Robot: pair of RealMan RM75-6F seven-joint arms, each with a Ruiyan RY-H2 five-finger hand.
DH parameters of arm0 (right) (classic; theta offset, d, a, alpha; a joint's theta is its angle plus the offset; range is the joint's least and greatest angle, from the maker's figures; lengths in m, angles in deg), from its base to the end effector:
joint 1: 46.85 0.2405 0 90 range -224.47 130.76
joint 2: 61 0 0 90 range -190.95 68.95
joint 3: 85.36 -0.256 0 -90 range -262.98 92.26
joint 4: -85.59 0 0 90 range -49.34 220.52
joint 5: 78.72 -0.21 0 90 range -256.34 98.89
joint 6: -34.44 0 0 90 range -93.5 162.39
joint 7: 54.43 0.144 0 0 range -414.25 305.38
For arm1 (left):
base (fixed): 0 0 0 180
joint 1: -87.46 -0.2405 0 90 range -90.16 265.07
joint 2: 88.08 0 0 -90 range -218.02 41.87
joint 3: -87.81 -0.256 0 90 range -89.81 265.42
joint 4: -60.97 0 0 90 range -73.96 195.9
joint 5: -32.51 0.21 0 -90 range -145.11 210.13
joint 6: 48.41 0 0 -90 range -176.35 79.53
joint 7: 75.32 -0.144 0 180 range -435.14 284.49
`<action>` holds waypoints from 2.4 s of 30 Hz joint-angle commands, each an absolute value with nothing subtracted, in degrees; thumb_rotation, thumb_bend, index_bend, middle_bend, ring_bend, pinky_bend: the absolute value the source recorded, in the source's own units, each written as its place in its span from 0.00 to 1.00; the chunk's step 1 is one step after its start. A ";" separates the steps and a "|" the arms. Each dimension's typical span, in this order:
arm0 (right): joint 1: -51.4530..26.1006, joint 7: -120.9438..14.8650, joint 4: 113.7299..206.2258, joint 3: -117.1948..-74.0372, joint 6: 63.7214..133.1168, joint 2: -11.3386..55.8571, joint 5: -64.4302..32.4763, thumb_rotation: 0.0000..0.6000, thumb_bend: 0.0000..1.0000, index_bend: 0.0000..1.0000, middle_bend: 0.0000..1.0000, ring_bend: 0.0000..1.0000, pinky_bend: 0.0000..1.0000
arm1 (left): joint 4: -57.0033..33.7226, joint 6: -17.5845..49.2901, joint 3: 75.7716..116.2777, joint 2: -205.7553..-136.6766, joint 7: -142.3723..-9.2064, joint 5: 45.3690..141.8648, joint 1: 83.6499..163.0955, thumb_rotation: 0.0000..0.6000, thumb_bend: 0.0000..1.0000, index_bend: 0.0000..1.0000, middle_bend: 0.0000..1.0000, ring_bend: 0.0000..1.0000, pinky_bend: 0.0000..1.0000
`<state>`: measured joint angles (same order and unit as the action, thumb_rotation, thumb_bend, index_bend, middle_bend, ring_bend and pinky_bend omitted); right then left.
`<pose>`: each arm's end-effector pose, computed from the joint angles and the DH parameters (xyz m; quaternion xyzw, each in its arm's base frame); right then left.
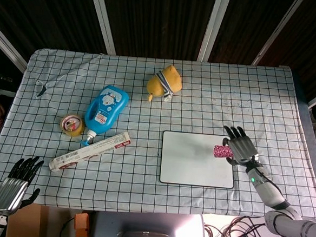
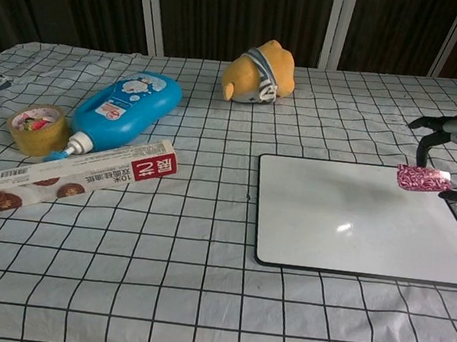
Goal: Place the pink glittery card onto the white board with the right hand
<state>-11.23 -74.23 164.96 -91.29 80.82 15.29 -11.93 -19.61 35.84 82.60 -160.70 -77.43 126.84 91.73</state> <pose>-0.2607 -0.3417 0.0474 0.7742 -0.3480 0.2138 0.4836 -0.3294 0.1469 0.1003 -0.6832 -0.3710 -0.3378 0.5305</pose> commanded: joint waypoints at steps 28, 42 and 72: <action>-10.43 -77.91 158.12 -88.07 84.06 17.72 -17.78 1.00 0.21 0.32 0.00 0.00 0.00 | -20.81 36.29 82.80 -160.46 -78.46 126.43 91.07 1.00 0.37 0.00 0.00 0.00 0.01; -11.64 -63.54 137.42 -87.34 77.59 24.69 -11.80 1.00 0.21 0.41 0.00 0.00 0.00 | -21.98 34.78 83.22 -160.85 -80.74 125.05 91.34 1.00 0.37 0.00 0.00 0.00 0.01; -12.55 -60.62 133.18 -88.94 76.08 26.71 -7.99 1.00 0.21 0.54 0.00 0.00 0.00 | -21.65 34.40 83.18 -160.68 -79.99 124.91 91.44 1.00 0.37 0.00 0.00 0.00 0.01</action>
